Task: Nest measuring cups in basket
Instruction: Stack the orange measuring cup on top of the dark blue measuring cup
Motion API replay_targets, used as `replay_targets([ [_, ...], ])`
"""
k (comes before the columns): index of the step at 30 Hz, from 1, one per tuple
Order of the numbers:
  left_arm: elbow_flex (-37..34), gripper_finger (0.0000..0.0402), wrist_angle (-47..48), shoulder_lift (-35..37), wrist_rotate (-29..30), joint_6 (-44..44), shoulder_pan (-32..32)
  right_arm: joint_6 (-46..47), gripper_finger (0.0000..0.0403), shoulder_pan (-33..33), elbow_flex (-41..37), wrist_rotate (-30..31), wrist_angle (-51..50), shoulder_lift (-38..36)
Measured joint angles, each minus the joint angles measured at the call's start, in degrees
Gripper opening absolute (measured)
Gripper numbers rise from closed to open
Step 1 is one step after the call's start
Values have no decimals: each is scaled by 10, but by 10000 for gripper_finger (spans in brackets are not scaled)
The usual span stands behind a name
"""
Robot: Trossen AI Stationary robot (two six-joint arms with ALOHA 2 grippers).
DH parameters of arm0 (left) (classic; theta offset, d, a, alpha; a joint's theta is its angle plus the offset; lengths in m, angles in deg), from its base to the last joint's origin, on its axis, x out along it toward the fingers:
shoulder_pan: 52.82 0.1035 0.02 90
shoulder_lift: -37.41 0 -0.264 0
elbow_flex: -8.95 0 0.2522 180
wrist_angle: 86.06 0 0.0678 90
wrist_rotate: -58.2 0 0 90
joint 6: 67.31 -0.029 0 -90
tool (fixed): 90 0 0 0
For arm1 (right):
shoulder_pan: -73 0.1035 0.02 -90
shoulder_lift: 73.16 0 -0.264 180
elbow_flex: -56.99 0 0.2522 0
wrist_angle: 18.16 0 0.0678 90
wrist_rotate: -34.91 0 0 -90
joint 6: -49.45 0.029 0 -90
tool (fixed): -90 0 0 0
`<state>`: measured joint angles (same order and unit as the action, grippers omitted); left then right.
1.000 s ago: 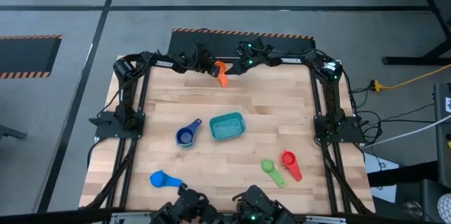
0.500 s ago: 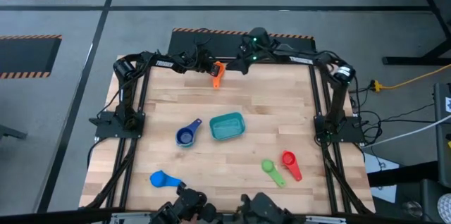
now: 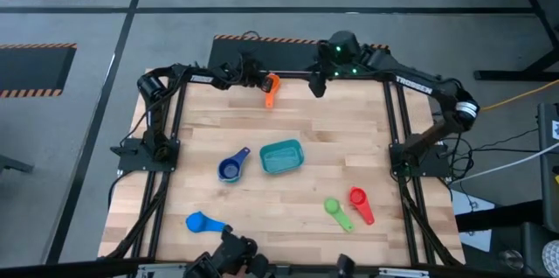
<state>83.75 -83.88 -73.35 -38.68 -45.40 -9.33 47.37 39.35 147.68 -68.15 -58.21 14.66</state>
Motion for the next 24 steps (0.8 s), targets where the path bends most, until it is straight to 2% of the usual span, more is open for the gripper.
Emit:
replay_targets([
  [3,0,4,0,25,-20,0,0,-1,169,15,-22,32,2,-11],
  [10,0,3,25,137,-73,-30,0,26,169,46,-113,29,70,-14],
  [18,0,3,59,289,-59,-46,-15,33,169,78,-189,-4,183,-14],
  [24,0,3,59,366,-32,-49,-38,35,169,109,-241,-34,364,-14],
])
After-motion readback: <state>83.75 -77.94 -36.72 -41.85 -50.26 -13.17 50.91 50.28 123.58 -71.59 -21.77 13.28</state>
